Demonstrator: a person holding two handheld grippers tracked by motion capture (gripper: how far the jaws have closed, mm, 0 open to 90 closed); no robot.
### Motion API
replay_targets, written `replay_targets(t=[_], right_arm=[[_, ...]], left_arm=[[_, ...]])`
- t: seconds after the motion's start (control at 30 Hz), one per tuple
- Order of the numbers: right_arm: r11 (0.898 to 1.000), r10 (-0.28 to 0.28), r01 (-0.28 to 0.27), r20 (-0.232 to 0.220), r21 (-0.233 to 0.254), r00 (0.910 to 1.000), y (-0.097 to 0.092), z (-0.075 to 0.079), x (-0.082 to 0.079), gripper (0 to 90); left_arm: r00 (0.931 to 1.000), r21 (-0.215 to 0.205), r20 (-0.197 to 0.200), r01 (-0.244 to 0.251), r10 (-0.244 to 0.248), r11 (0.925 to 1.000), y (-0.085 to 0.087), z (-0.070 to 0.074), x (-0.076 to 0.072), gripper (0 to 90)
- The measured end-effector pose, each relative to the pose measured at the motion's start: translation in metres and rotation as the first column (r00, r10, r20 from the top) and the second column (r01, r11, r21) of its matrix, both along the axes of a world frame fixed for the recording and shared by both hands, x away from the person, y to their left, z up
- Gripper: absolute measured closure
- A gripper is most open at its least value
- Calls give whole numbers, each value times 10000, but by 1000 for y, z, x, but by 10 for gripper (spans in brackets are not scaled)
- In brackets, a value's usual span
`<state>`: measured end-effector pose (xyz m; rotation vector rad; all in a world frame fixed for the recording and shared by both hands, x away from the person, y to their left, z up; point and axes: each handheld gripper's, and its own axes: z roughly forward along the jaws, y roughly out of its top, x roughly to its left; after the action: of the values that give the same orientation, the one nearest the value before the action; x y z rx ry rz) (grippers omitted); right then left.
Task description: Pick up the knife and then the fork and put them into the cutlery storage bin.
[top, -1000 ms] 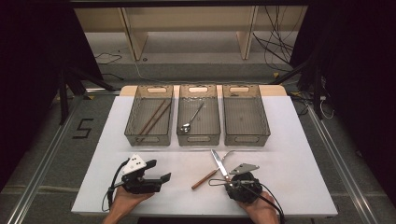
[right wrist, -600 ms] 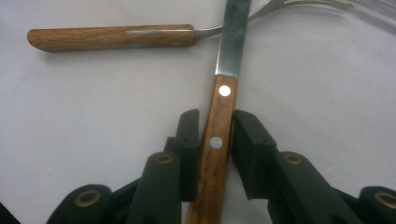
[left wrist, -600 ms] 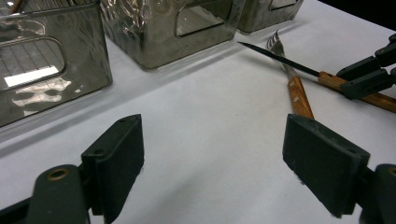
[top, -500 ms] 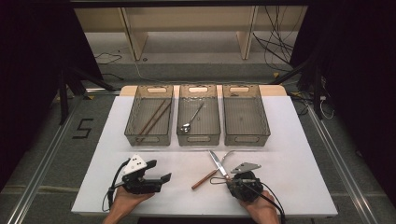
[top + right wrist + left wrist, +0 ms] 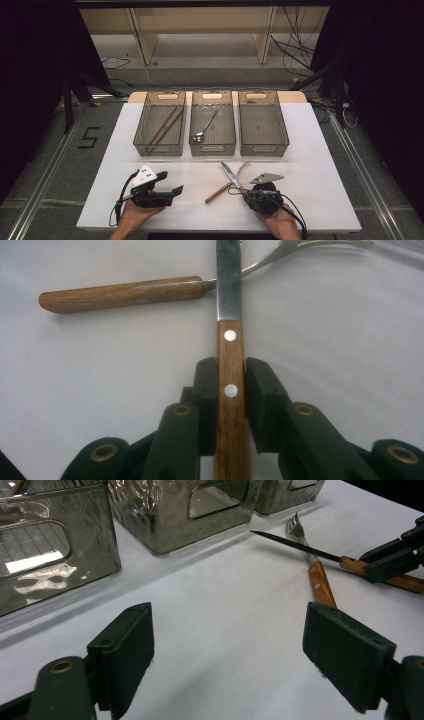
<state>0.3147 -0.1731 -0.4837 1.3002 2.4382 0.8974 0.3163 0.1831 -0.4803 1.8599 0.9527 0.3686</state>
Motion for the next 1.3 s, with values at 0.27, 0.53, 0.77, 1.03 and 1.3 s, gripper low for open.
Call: replay_targets(t=[0.27,0.53,0.77,1.03,1.3], right_arm=[[9995,148,-157,331,256,9993,-1,6,-1,769],[9966,259,-326,873,758,9958,-3,27,-2,769],[9946,-21,-110,1267,1030,9919,-11,47,12,769],[9923,-513,316,1655,1196,9849,-23,68,39,769],[9833,-1410,1178,1714,1391,9751,-38,85,80,769]], left_arm=[[10000,-5,7,-4,4,10000,0,0,0,204],[10000,-8,13,-17,17,10000,0,0,0,204],[10000,1,21,-54,54,10000,1,0,1,204],[10000,-4,18,-67,67,10000,2,0,1,204],[9999,-21,64,-79,79,10000,2,0,1,204]])
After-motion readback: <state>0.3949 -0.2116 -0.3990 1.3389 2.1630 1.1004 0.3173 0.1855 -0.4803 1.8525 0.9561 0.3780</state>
